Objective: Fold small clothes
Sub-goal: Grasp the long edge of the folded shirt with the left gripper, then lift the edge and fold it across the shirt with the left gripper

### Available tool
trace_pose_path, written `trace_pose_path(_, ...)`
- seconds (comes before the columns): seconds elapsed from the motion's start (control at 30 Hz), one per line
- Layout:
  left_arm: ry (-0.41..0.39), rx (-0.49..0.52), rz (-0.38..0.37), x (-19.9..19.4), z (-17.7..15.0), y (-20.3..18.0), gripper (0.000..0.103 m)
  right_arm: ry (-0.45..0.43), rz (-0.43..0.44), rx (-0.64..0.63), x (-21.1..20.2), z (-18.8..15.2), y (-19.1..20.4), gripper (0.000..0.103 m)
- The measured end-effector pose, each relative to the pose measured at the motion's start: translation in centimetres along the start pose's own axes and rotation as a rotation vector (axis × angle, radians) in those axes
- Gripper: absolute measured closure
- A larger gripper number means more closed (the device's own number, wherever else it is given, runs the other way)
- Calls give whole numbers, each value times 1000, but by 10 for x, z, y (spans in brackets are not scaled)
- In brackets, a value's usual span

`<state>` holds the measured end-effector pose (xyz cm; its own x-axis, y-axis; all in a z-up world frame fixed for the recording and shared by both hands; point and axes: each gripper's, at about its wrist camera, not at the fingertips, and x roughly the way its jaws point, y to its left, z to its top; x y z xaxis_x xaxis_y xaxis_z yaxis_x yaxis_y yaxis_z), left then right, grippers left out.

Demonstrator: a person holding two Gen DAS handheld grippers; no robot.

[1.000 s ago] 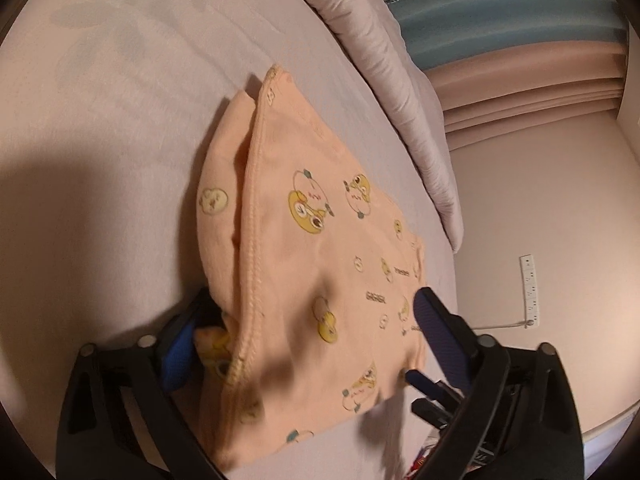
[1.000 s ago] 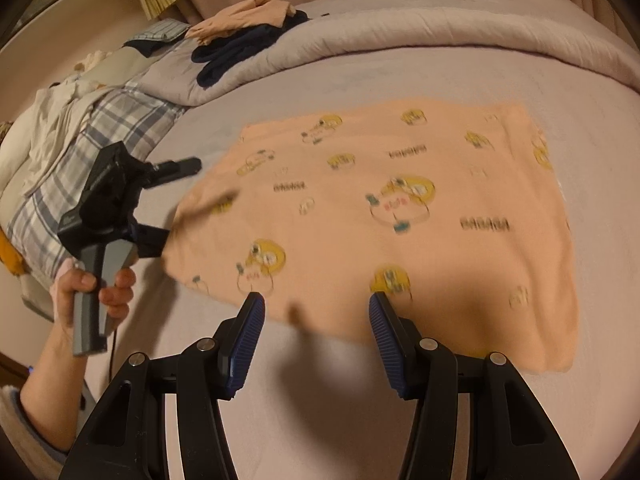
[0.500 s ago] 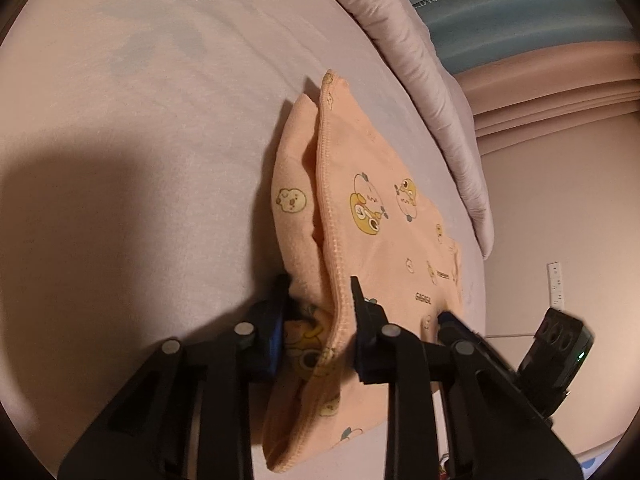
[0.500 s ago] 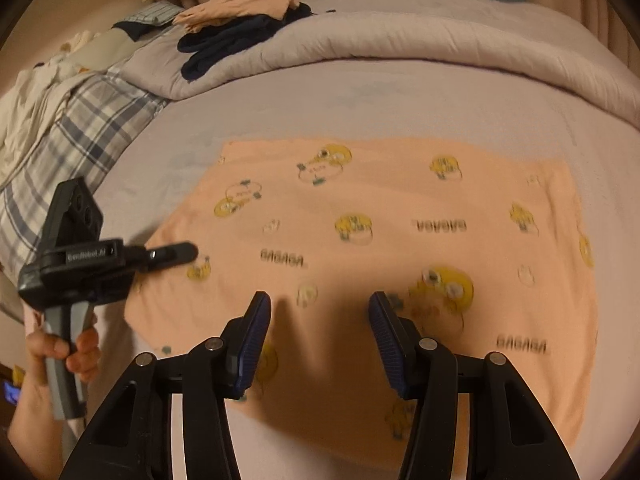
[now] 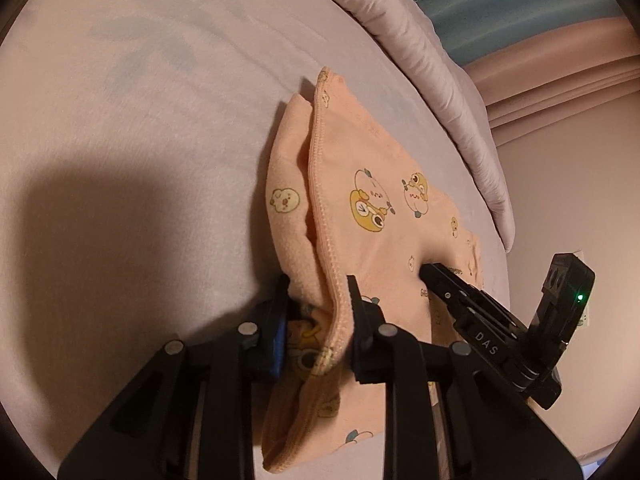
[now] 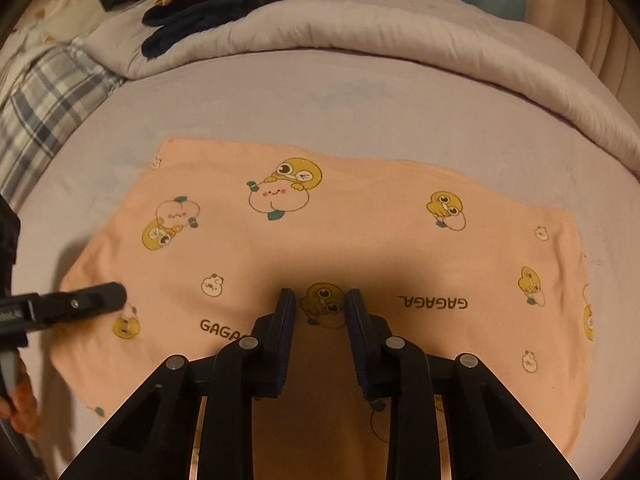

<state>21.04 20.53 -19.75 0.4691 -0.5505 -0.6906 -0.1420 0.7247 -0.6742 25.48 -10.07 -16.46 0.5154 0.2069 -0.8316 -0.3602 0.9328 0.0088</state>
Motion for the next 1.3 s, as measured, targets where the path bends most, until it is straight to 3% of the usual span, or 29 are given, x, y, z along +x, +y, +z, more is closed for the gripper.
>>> trace_pose_path(0.17,1,4,4,0,-1,-1,79,10,31,29,-11,-1,-4,74)
trace_pose_path(0.47,-5,2,2,1,-1,-1,79,8,-7,-114,-24,-34,17,74)
trace_pose_path(0.9,-5,13,10,0,-1,-1,78,9,19,-117,-36,-48,14,74)
trace_pose_path(1.17,-9,16,46,-4,-2,-10,81,17,66,-61,-38,-45,7,74)
trace_pose_path(1.3,-25,29,43,-11,-3,-17,82,-33,134,10,-54,-40,-4,74)
